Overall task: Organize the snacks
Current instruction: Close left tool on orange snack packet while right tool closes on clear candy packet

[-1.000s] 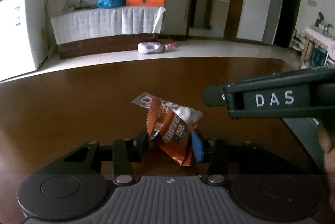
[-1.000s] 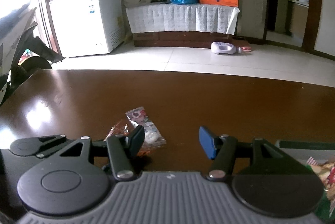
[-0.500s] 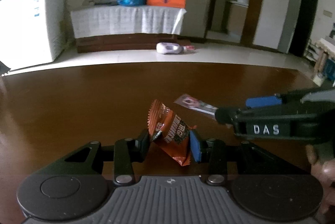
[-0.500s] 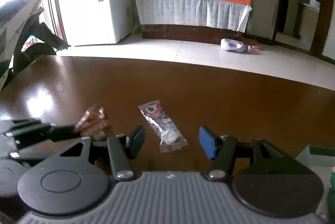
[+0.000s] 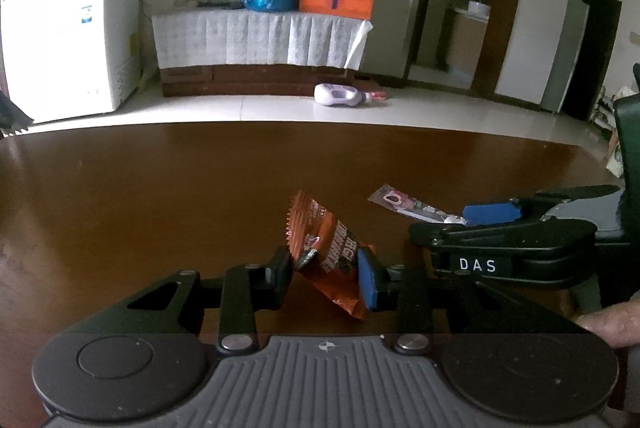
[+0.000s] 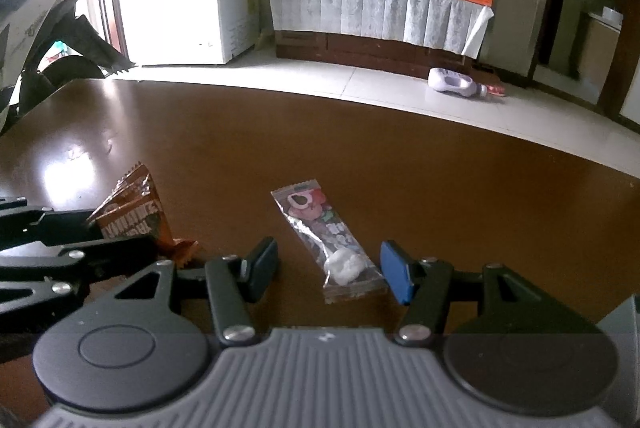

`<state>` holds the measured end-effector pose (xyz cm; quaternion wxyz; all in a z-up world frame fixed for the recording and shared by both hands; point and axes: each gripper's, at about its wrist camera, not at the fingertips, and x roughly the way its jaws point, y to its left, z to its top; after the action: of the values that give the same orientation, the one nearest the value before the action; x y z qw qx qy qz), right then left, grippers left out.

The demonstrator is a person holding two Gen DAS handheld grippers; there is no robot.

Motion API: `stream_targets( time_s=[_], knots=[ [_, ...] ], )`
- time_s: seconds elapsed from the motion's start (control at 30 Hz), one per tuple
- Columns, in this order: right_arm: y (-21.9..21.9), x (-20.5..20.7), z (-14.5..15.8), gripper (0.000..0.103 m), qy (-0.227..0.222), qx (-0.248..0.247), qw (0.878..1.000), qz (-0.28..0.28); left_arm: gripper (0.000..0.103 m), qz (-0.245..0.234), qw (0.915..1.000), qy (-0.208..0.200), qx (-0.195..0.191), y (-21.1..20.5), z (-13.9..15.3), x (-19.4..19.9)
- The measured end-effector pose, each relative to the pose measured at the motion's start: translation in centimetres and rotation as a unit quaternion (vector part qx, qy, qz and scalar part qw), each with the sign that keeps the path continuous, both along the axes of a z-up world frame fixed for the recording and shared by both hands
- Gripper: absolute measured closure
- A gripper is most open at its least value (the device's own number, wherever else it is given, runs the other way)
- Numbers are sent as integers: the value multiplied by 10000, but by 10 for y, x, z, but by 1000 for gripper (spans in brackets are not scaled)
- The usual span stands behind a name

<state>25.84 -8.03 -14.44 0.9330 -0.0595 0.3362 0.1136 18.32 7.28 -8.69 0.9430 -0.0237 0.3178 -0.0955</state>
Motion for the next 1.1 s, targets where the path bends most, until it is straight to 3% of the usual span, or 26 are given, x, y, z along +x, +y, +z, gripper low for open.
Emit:
stream_targets(
  time_s=[0.1, 0.33, 0.8, 0.87, 0.97, 1.1],
  knots=[
    [-3, -1, -1, 46, 3, 59, 10000, -20, 70, -27, 10000, -13, -12, -1, -1, -3],
    [-6, -11, -1, 69, -1, 23, 10000, 64, 71, -39, 10000, -22, -8, -2, -1, -3],
    [-13, -37, 14, 72, -134, 146, 9997, 157, 72, -82, 9999, -118, 44, -14, 9, -6],
    [-18, -43, 20, 74, -172, 239, 9995, 127, 73, -97, 9999, -130, 59, -17, 11, -7],
    [-26, -49, 27, 84, -175, 319, 9993, 98, 73, -113, 9998, -149, 91, -20, 13, -10],
    [-32, -59, 32, 86, -156, 251, 9995, 115, 74, -118, 9997, -183, 138, -24, 17, -13]
  ],
)
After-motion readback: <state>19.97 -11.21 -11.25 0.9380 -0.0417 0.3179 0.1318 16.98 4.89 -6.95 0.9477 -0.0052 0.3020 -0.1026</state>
